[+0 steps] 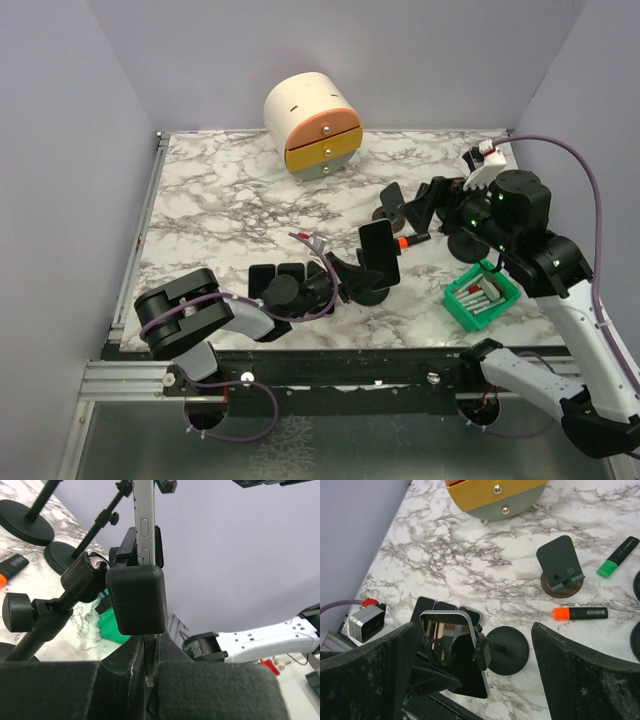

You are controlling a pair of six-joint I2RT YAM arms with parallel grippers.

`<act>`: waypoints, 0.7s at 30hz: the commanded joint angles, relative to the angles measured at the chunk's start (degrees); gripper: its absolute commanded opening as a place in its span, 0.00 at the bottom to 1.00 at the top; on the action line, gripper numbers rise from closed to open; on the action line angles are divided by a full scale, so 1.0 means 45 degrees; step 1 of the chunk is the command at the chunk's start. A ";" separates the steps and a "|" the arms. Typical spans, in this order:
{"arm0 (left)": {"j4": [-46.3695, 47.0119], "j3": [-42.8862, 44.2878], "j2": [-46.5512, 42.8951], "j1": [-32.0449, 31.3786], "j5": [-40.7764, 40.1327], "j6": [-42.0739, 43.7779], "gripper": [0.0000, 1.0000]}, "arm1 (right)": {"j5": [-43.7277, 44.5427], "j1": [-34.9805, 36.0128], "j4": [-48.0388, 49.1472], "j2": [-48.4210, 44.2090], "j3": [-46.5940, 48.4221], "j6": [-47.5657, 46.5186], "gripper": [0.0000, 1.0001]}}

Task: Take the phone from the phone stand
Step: Adjust the phone stand with the phone at the center of the board.

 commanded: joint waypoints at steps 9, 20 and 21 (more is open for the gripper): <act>0.0665 0.0083 -0.0366 0.0016 -0.1507 -0.1121 0.00 | 0.1964 0.0535 -0.0874 0.1427 0.1157 -0.0651 0.99; -0.1249 -0.0824 -0.1673 0.0014 -0.1378 -0.0757 0.21 | 0.1052 0.0903 0.0923 0.1646 0.0437 -0.0709 1.00; -0.1274 -0.0907 -0.1753 0.0019 -0.1377 -0.0730 0.24 | 0.0716 0.0903 0.1186 0.1557 0.0286 -0.0562 1.00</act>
